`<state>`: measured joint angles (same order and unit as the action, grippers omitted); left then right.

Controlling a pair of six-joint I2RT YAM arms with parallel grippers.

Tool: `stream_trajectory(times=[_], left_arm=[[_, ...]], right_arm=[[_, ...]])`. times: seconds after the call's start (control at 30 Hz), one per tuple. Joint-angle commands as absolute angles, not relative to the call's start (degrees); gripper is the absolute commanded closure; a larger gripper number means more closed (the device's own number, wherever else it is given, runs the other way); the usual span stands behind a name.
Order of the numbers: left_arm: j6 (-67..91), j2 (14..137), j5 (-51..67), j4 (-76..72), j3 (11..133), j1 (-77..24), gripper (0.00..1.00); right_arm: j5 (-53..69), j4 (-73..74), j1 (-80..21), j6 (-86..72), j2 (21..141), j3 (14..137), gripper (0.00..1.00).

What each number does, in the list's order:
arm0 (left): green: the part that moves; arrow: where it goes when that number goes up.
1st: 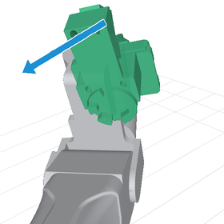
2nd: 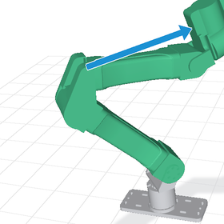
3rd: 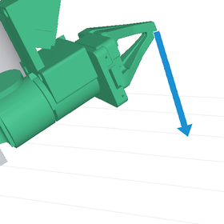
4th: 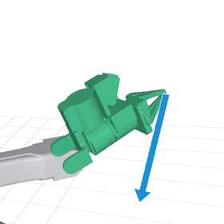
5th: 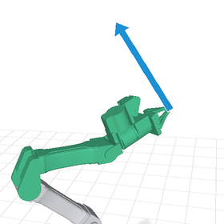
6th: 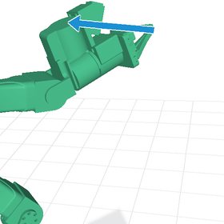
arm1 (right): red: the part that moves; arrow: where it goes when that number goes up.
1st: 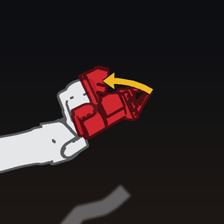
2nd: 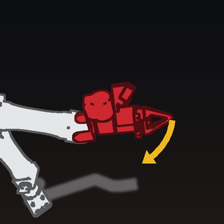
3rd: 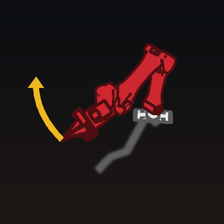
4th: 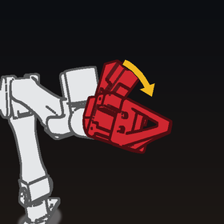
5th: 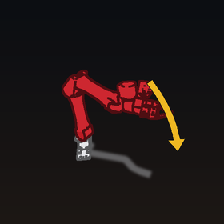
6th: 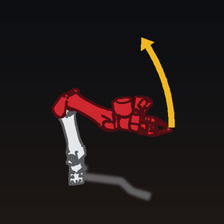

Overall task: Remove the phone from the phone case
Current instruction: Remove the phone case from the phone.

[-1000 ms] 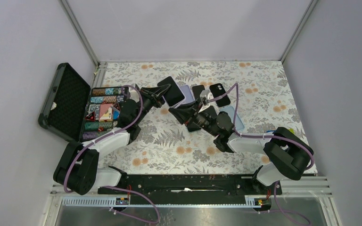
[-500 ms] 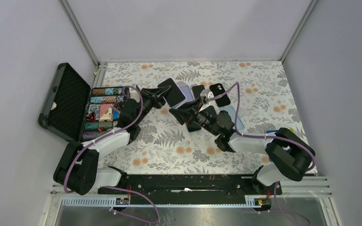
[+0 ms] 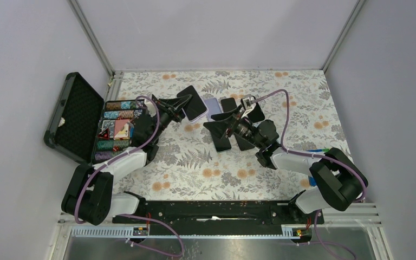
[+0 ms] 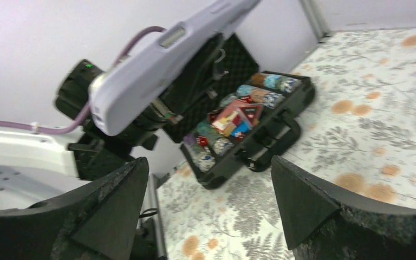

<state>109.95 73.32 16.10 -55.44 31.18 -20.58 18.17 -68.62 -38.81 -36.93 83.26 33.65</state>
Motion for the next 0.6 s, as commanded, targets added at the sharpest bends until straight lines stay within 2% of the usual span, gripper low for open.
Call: stream_trajectory(times=[0.0,0.1,0.3,0.5,0.57], left_arm=[[112.22,72.19,17.54,-64.66,31.08,-20.23,1.0],[112.31,72.34,17.62,-65.01,30.73,-20.21,1.0],[112.59,72.83,18.47,-66.1,30.84,-20.21,1.0],[112.42,72.87,19.01,-66.42,30.94,-20.17,1.0],[112.37,72.65,18.99,-66.03,31.02,-20.17,1.0]], right_arm=[[25.79,-78.93,-38.67,-44.37,83.56,34.76,0.1],[26.36,-82.46,-38.65,-47.47,83.19,34.94,0.11],[26.03,-82.7,-38.61,-55.5,82.4,38.96,0.22],[23.45,-81.34,-38.67,-61.82,84.79,41.23,0.19],[22.72,-79.21,-38.61,-62.24,85.32,41.79,0.21]])
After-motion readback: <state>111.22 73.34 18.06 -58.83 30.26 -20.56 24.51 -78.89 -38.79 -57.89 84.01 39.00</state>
